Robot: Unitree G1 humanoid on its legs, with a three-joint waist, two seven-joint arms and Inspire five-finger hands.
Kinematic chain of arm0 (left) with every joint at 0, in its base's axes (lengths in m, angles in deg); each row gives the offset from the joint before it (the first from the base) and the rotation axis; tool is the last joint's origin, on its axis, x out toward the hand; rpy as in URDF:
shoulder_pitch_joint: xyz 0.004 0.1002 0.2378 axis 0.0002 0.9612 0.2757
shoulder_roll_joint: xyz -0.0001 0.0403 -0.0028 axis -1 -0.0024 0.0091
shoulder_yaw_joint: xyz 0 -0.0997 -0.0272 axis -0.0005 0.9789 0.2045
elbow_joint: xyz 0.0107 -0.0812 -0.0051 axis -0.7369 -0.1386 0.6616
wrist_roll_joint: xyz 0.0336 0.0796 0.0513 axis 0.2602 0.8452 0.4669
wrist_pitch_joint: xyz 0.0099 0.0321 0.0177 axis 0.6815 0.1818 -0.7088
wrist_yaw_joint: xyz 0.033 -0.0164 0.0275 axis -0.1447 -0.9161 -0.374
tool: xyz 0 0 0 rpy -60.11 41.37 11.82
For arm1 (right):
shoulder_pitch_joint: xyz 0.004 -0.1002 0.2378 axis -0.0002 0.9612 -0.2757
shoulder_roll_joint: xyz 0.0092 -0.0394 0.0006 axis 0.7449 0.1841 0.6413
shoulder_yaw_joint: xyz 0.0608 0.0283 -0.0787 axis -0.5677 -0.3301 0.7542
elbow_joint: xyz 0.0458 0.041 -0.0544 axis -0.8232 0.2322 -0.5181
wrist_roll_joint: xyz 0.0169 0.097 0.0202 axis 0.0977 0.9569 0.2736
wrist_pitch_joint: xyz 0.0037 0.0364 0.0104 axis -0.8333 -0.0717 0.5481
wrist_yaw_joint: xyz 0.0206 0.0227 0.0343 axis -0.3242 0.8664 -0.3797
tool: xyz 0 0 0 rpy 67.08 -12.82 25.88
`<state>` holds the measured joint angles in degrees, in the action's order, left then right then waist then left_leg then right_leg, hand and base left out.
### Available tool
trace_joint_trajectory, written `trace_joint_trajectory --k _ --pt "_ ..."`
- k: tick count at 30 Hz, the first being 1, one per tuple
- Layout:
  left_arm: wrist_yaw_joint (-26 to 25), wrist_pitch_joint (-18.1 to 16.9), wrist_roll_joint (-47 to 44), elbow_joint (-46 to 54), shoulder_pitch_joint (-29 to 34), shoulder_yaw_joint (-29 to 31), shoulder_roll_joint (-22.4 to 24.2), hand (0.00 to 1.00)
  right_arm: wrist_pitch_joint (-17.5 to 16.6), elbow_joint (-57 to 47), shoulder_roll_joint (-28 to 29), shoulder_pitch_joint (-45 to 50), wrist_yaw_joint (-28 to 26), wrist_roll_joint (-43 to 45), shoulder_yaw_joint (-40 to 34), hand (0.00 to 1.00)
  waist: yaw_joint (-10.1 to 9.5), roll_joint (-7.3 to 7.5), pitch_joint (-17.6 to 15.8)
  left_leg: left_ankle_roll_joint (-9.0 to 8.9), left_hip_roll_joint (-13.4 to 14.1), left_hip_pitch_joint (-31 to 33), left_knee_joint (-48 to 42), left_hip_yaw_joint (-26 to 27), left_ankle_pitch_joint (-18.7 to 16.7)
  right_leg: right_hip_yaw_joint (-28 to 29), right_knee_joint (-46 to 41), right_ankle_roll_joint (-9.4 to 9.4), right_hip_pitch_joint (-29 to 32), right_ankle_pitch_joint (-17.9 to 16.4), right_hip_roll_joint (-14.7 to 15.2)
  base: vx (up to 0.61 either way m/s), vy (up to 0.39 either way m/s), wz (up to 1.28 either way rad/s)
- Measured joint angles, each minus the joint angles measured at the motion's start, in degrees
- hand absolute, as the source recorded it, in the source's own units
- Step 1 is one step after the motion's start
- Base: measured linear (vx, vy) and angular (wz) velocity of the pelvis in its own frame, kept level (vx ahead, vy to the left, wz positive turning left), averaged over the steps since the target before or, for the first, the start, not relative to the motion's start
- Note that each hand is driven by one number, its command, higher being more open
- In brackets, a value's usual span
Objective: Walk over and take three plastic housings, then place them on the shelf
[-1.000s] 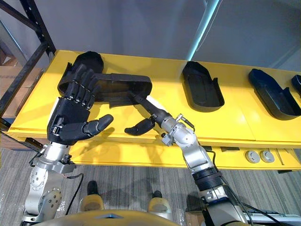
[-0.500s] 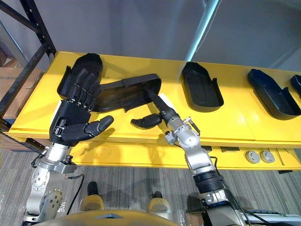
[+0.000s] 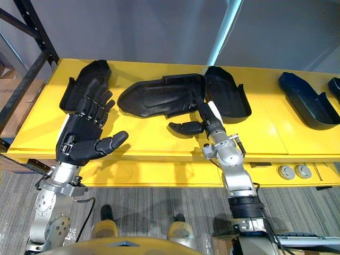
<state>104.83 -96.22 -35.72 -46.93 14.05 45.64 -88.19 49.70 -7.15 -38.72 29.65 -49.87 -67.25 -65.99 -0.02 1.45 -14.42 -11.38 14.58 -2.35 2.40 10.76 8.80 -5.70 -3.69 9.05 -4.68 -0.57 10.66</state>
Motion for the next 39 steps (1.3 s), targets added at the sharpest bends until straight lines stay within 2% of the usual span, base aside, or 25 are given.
trace_joint_trajectory --k 4,7,10,17,21,23,25,27,28,29,36,39 --pt "0.1 0.0 0.0 0.0 0.0 0.0 0.0 1.0 0.2 -2.6 -2.2 -0.5 -4.4 3.9 -0.7 1.0 0.13 0.0 0.0 -0.02 0.0 0.0 0.0 0.0 0.0 0.0 -0.1 0.0 0.0 0.0 0.0 0.0 0.0 0.0" --pt "0.3 0.0 0.0 0.0 0.0 0.1 0.0 1.0 1.7 -2.9 -4.2 -0.6 -8.5 7.7 -0.6 1.0 0.06 0.0 0.0 -0.04 0.0 0.1 0.0 0.0 0.0 0.0 -0.1 0.01 0.0 0.0 0.0 0.0 0.0 0.0" --pt "0.3 0.5 0.0 0.0 0.0 0.2 -0.1 1.0 2.9 -2.9 -5.1 -1.2 -10.3 10.6 -0.6 1.0 0.05 0.02 0.0 -0.04 0.0 0.1 0.0 0.0 0.0 -0.1 0.0 0.01 0.0 0.0 -0.1 0.0 0.0 0.0" --pt "0.8 0.9 0.0 0.0 0.0 0.1 -0.5 1.0 4.1 -3.3 -10.1 -4.5 -11.8 14.9 -0.2 1.0 -0.3 0.29 0.0 -0.06 0.4 0.2 0.0 -0.1 0.0 -0.1 0.0 0.15 0.0 0.1 -0.4 0.0 0.0 0.0" --pt "0.8 0.9 0.0 0.0 0.0 0.2 -1.6 1.0 2.6 -4.4 -11.2 -5.2 -9.9 14.8 -0.2 1.0 -0.78 0.75 0.2 -0.16 1.0 0.3 0.0 -0.2 -0.1 -0.2 0.1 0.26 0.0 0.2 -1.0 0.0 0.0 0.0" --pt "0.8 0.9 0.0 0.0 0.1 0.1 -1.6 1.0 -1.9 -4.4 -11.4 -6.1 -7.5 10.9 -0.3 1.0 -0.66 0.91 0.2 -0.2 1.0 0.4 0.0 -0.2 -0.1 -0.2 0.2 0.31 0.0 0.2 -1.0 0.0 0.0 0.0" --pt "0.8 0.9 0.0 0.0 0.9 -0.1 -1.7 1.0 -8.2 -5.2 -14.1 -7.3 -3.9 4.2 -1.2 1.0 -0.62 1.14 0.4 -0.21 1.0 1.0 0.0 -0.4 -0.1 -0.4 0.6 0.51 0.2 0.4 -1.0 0.0 0.0 0.04" --pt "0.7 0.9 0.0 0.0 2.1 -0.1 -1.8 1.0 -12.5 -5.8 -16.4 -7.7 -1.9 1.5 -2.8 1.0 -0.7 1.26 0.5 -0.25 1.0 1.0 0.0 -0.3 -0.1 -0.4 0.8 0.58 0.2 0.4 -1.0 0.0 0.0 0.0" --pt "0.5 0.8 0.0 -0.1 2.9 -0.1 -1.9 1.0 -17.0 -6.9 -18.0 -7.9 0.6 -2.6 -5.4 1.0 -0.67 1.37 0.5 -0.31 1.0 1.0 0.0 -0.3 -0.2 -0.4 0.8 0.58 0.1 0.4 -1.0 0.0 0.0 0.0" --pt "0.4 0.8 0.0 -0.1 3.4 -0.1 -2.0 1.0 -20.2 -7.4 -19.0 -8.2 2.0 -6.8 -6.7 1.0 -0.36 1.49 0.6 -0.32 1.0 1.0 0.0 -0.3 -0.2 -0.4 0.8 0.58 0.1 0.4 -1.0 0.0 0.0 0.0" --pt "0.3 0.8 -0.1 -0.1 4.0 -1.9 -3.3 1.0 -29.2 -6.5 -30.8 -8.2 0.5 -20.4 -2.9 1.0 0.19 1.98 1.1 -0.28 1.0 1.1 0.9 -0.3 0.1 -0.5 0.9 0.62 0.5 0.4 -1.1 0.0 0.0 0.0" --pt "0.3 0.8 -0.1 -0.1 4.0 -2.3 -4.0 1.0 -31.5 -5.2 -31.9 -7.8 -1.0 -21.9 0.9 1.0 0.2 2.58 1.6 -0.31 1.0 1.0 1.0 -0.2 0.2 -0.4 0.9 0.66 0.5 0.4 -1.1 0.0 0.0 0.0"
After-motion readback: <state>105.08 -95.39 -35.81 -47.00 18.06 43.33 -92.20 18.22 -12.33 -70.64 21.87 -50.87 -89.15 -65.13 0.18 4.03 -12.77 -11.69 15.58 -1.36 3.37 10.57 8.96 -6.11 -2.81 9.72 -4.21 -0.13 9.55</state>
